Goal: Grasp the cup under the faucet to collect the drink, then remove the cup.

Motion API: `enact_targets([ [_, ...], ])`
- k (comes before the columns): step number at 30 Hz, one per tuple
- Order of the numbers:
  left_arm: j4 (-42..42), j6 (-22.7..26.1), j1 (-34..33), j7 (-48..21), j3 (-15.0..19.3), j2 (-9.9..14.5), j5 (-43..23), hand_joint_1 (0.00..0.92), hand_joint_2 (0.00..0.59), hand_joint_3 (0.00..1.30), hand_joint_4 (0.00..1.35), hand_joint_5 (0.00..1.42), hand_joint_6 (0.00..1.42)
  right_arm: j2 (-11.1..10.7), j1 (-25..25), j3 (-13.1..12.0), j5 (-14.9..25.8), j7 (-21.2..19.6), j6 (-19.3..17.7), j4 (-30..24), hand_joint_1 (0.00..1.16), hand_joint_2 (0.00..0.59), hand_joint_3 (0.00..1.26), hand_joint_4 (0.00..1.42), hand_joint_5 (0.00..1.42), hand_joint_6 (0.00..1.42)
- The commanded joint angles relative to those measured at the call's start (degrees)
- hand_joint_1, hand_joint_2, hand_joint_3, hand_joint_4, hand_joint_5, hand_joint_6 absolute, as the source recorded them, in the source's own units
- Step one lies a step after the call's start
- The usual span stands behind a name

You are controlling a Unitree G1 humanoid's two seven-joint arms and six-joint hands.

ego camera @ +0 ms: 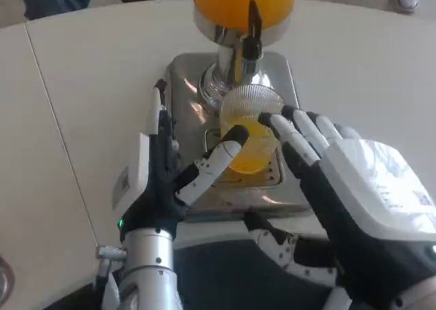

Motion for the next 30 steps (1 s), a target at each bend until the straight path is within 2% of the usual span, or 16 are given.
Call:
enact_targets([
  [1,3.6,-3.3,-2.0,2.0,-0.3,-0.9,-1.0,0.263,0.048,0.0,0.0,0.18,0.35,3.3,5.7,0.4,-1.2,0.4,-2.4,-0.9,0.64,0.41,0.08,0.0,0.0,0.0],
  [5,7.5,-5.2,-4.8,3.6,0.1,-1.2,-1.3,0.332,0.049,0.0,0.0,0.17,0.34,4.1,10.1,0.0,-1.3,0.1,-3.9,-0.9,0.64,0.405,0.08,0.0,0.0,0.0],
  [8,11.8,-8.2,-7.4,3.4,-0.1,-0.2,-2.1,0.378,0.048,0.0,0.0,0.16,0.33,4.8,11.8,-1.2,-1.2,-0.1,-4.6,-0.9,0.64,0.402,0.08,0.0,0.0,0.0],
  [12,16.5,-11.5,-10.0,3.7,-0.3,1.2,-2.6,0.41,0.054,0.0,0.0,0.16,0.34,5.7,12.8,-1.5,-1.4,0.6,-5.4,-0.9,0.66,0.391,0.09,0.0,0.0,0.0],
  [18,23.3,-15.2,-13.4,4.3,-0.1,3.1,-2.7,0.457,0.062,0.0,0.0,0.16,0.36,7.0,12.0,-1.4,-2.5,2.7,-5.4,-0.9,0.68,0.362,0.11,0.0,0.0,0.0],
  [24,28.5,-19.6,-15.1,3.1,0.0,5.1,-4.7,0.467,0.066,0.0,0.0,0.16,0.38,7.6,10.9,-1.3,-2.8,5.1,-4.8,-0.9,0.7,0.367,0.12,0.0,0.0,0.0],
  [30,30.8,-21.4,-15.5,2.6,0.0,6.5,-5.6,0.468,0.066,0.0,0.0,0.16,0.38,7.7,9.9,-1.5,-2.6,6.7,-3.9,-0.9,0.71,0.361,0.11,0.0,0.0,0.0],
])
